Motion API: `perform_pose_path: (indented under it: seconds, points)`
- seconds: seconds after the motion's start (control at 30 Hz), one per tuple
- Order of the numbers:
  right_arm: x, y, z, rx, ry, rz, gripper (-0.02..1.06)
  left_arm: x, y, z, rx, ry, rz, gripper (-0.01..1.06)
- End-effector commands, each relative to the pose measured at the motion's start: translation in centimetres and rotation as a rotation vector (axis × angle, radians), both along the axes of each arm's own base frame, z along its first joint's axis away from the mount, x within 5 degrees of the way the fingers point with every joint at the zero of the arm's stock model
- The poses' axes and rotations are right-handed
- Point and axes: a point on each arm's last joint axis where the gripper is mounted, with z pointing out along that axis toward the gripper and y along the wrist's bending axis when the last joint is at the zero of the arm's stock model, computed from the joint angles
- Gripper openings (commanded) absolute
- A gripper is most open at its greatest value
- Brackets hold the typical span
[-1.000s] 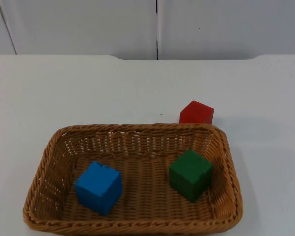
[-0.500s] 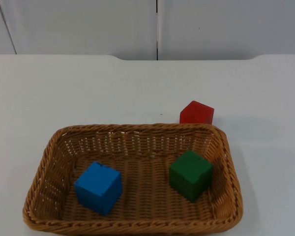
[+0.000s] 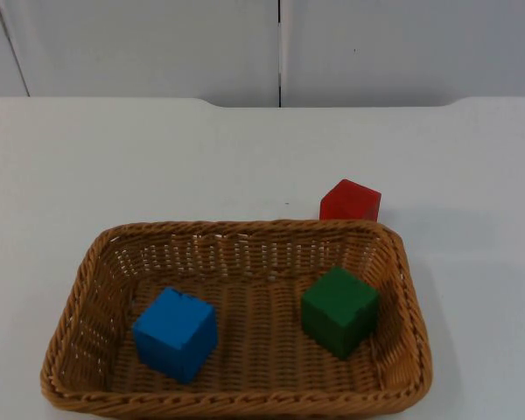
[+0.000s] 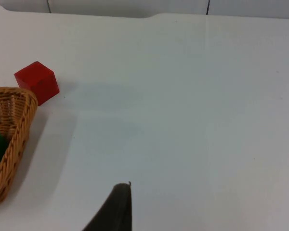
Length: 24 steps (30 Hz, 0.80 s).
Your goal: Pick up one cube with each hand and place exactly two cubes into the same basket, leaving the remaining cube outside.
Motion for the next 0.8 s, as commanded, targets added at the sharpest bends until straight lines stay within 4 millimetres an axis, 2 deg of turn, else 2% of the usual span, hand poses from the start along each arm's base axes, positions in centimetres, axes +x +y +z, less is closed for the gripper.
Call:
perform_pose_path:
  seconds: [0.0, 0.27, 0.57, 0.77]
  points:
    - [0.00, -0.02, -0.05, 0.006, -0.006, -0.012, 1.05, 0.05, 0.02, -0.04, -0.006, -0.008, 0.003, 1.05]
    - [0.00, -0.02, -0.05, 0.006, -0.006, -0.012, 1.05, 0.05, -0.01, -0.04, -0.006, -0.008, 0.068, 1.05]
    - [0.00, -0.02, -0.05, 0.006, -0.006, -0.012, 1.05, 0.04, -0.10, -0.04, -0.005, -0.009, 0.252, 1.05]
    - [0.00, -0.02, -0.05, 0.006, -0.006, -0.012, 1.05, 0.05, -0.13, -0.04, -0.005, -0.009, 0.306, 1.05]
